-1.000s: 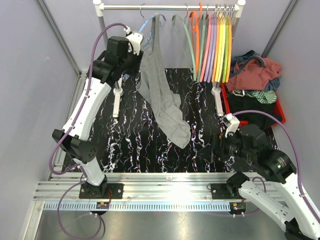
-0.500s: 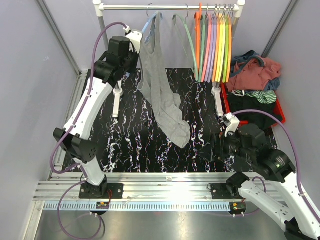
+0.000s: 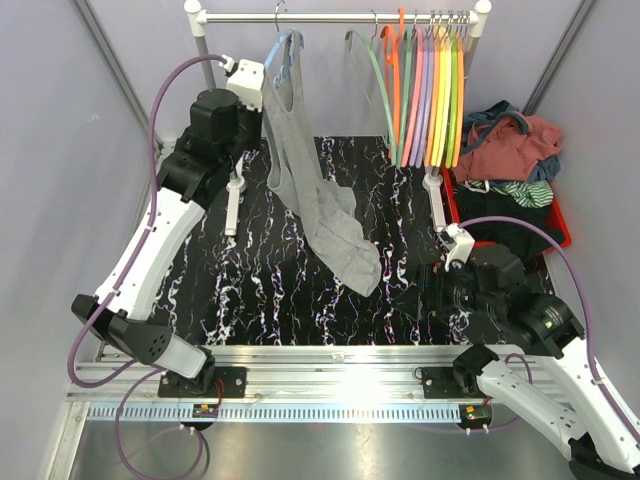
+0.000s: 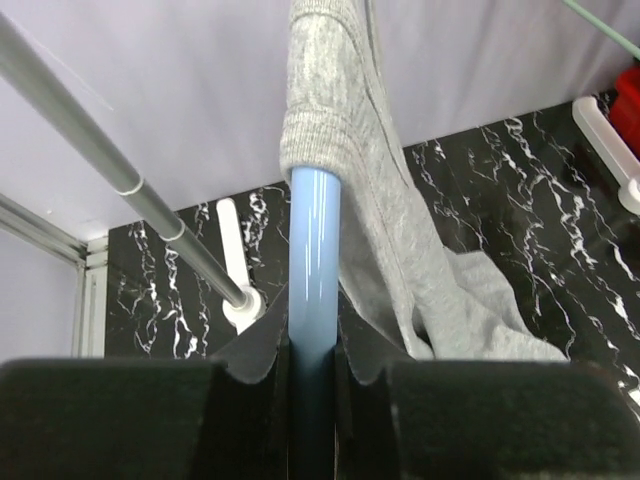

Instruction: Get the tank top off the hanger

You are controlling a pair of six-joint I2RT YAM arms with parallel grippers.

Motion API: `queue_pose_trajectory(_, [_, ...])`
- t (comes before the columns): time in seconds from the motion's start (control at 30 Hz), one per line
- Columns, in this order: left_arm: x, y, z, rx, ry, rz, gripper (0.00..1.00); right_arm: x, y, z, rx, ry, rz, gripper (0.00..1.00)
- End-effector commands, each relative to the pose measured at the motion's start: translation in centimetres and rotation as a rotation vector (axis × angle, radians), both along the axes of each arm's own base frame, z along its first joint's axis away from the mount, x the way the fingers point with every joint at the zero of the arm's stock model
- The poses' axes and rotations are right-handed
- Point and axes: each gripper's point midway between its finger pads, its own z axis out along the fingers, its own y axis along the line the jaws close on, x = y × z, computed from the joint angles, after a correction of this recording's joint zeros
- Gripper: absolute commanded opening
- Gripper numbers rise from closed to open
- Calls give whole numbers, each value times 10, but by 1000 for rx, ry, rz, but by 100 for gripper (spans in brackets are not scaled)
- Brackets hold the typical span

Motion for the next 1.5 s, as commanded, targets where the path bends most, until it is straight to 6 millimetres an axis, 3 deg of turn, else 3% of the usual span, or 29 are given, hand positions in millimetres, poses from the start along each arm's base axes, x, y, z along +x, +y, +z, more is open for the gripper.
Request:
queue_pose_trajectory(0.0, [2, 8, 53, -77, -198, 40, 0, 11, 4, 5, 5, -49, -6, 91])
queue_pose_trajectory(0.13, [2, 6, 53, -97, -217, 34, 0, 12, 3, 3, -2, -45, -11, 91])
queue_pose_trajectory(0.4, [-38, 21, 86, -153, -371, 34, 0, 16, 2, 2, -4, -51, -30, 92])
queue_pose_trajectory(0.7, [-44, 21, 61, -136, -332, 18, 0, 21, 4, -2, -11, -42, -38, 92])
queue_pose_trajectory(0.8, [-53, 18, 44, -153, -257, -5, 0, 22, 3, 0, -12, -48, -46, 93])
queue_pose_trajectory(0.9, [-84, 17, 27, -170, -202, -46, 0, 24, 3, 2, -1, -75, -49, 95])
queue_pose_trajectory(0.97, [-114, 17, 16, -182, -192, -87, 0, 26, 7, 5, 17, -90, -40, 96])
queue_pose_trajectory(1.0, [-122, 16, 1, -199, -161, -89, 0, 27, 8, 4, 19, -92, -36, 96])
queue_pose_trajectory(1.03, [-138, 18, 2, -209, -167, -107, 0, 29, 11, 6, 25, -99, -30, 96])
queue_pose_trajectory(1.17, [-163, 26, -20, -216, -123, -129, 0, 36, 21, 4, 34, -98, -4, 97])
queue_pose_trajectory(1.27, [-184, 17, -43, -229, -26, -217, 0, 47, 26, 8, 40, -108, -13, 97])
queue_pose_trajectory(1.47, [-244, -28, -115, -273, 307, -536, 0, 66, 47, 23, 120, -182, 12, 97])
